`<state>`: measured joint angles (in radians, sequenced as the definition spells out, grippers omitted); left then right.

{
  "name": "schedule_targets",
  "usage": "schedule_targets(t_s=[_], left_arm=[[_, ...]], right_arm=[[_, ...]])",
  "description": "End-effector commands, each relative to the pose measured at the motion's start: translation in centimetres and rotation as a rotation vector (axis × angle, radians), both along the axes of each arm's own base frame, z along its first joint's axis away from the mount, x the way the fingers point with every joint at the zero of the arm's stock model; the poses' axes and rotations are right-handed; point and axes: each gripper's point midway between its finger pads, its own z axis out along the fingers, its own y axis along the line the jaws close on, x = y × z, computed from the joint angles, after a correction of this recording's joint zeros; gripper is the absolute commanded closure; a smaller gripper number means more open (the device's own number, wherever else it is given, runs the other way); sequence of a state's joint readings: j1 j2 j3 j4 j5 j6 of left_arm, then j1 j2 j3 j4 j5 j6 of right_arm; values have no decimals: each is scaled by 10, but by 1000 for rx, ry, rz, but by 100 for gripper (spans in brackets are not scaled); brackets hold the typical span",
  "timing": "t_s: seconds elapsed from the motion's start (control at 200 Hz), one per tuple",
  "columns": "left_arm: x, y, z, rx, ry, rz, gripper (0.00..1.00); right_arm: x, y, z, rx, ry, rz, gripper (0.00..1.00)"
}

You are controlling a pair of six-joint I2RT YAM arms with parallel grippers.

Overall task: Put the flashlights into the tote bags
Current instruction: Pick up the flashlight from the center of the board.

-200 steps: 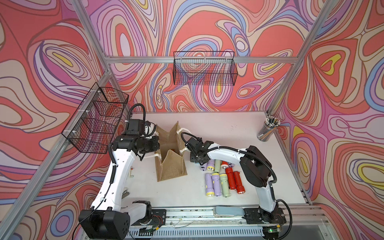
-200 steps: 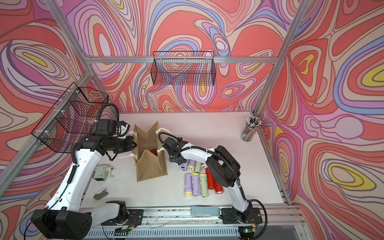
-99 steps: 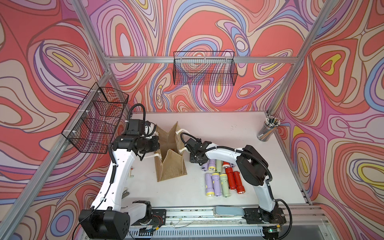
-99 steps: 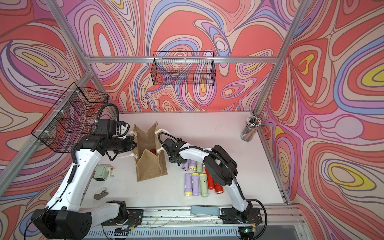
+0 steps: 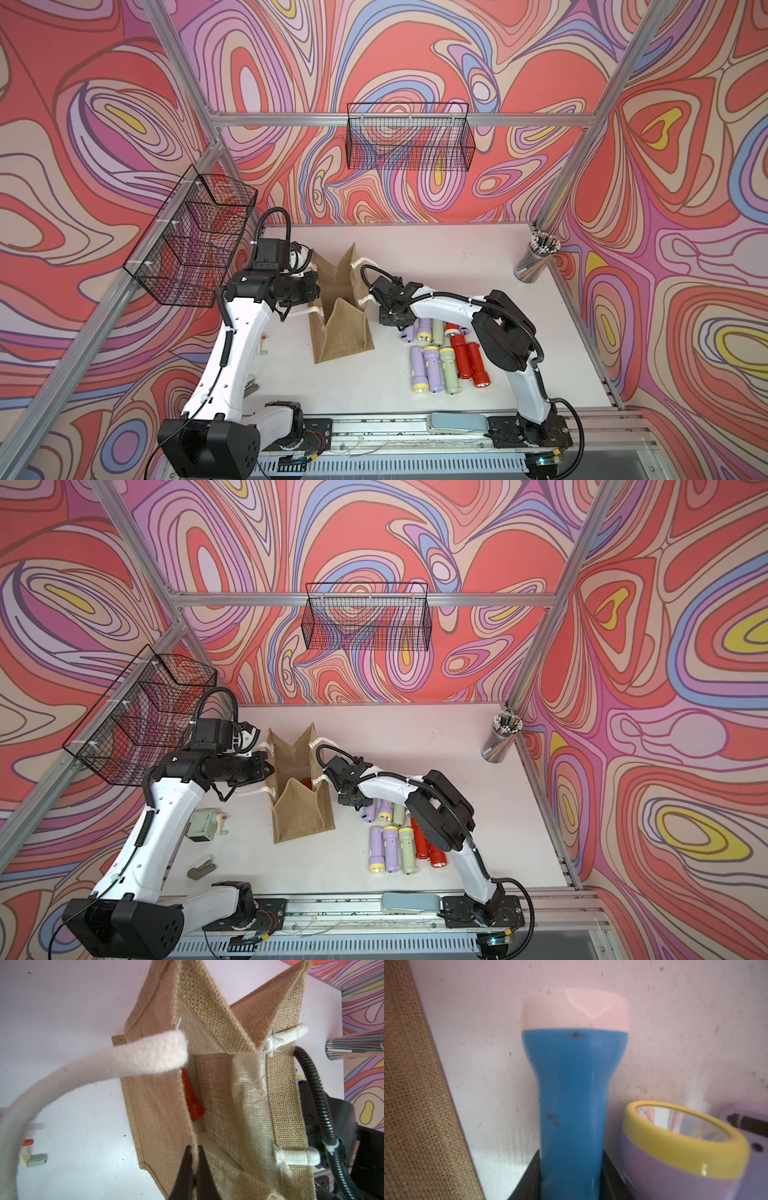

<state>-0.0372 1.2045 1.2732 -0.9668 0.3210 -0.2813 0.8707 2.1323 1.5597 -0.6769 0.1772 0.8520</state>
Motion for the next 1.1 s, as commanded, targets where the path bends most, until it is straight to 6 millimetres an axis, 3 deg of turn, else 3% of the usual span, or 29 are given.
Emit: schedule_targets(t_s=[0.0,0.115,0.28,0.626,0.701,0.916,1.097], left_arm=[[5,0,8,-11,-50,-2,100],[4,-4,8,-28,-47,-21,100],[3,-17,14,-91,-67,-67,100],[8,-21,16,-115,-61,-81,100],[10,-28,16,-153,-55,-99,100],[12,-48,23,-268,-50,-172,100],[13,-60,27,-337,-35,-223,100]], right_arm=[[0,-6,14,-5,-21,5,85],[6,-9,43,15,-85,0,86],[11,-30,83,-13,-188,-48,88],[10,-63,160,9,-374,-97,89],[7,-81,172,-31,-408,-125,89],[-13,-160,186,-286,-470,-287,89],[-26,-208,198,-348,-499,-388,89]])
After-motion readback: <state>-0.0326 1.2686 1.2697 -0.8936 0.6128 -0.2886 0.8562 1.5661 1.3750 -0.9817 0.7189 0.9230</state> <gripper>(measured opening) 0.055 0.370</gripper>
